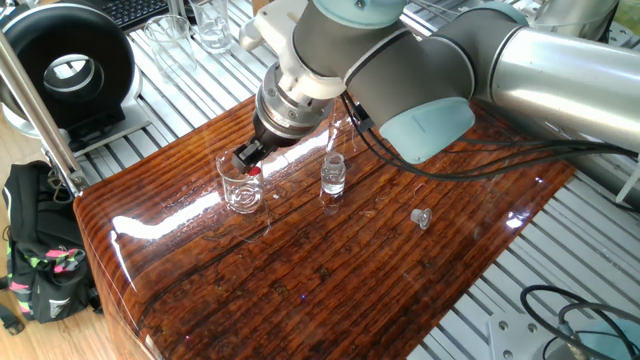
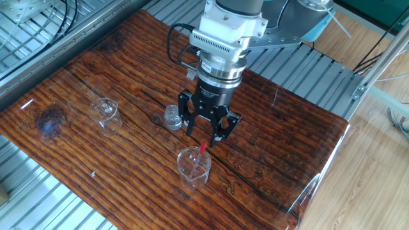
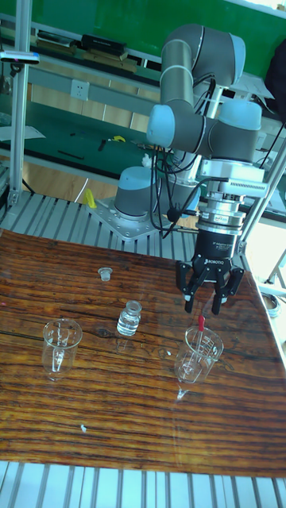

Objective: Transfer liquid using a dropper

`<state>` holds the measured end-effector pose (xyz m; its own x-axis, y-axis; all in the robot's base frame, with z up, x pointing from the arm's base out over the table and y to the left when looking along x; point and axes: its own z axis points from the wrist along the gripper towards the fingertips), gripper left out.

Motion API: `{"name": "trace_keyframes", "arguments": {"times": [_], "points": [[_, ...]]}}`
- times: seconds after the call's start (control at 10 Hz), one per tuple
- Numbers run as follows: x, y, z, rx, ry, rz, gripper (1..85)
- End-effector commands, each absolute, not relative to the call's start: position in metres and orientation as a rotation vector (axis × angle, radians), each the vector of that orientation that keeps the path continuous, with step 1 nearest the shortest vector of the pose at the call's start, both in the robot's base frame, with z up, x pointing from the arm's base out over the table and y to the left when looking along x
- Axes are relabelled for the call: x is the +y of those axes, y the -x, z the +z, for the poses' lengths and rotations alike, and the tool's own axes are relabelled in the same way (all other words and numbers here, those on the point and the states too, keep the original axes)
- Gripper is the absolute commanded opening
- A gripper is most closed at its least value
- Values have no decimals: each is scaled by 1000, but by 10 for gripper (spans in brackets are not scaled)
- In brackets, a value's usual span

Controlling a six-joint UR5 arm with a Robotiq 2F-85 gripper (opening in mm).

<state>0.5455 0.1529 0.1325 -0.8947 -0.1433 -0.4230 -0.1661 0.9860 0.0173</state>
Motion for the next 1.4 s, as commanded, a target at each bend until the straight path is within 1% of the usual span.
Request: {"name": "trace_keyframes", "arguments": {"times": [0.0,0.4,0.5,0.8,0.9,1.0,1.1,1.3], "points": [[158,-542,133,2704,225,101,560],[166,-548,138,2698,232,157,590],[174,-545,137,2705,240,198,590],[166,-526,129,2785,274,163,563],[167,-523,128,2791,305,166,570],[164,-528,129,2766,357,135,600],[173,-538,133,2722,323,190,617],[172,-566,121,2666,298,159,617]]}}
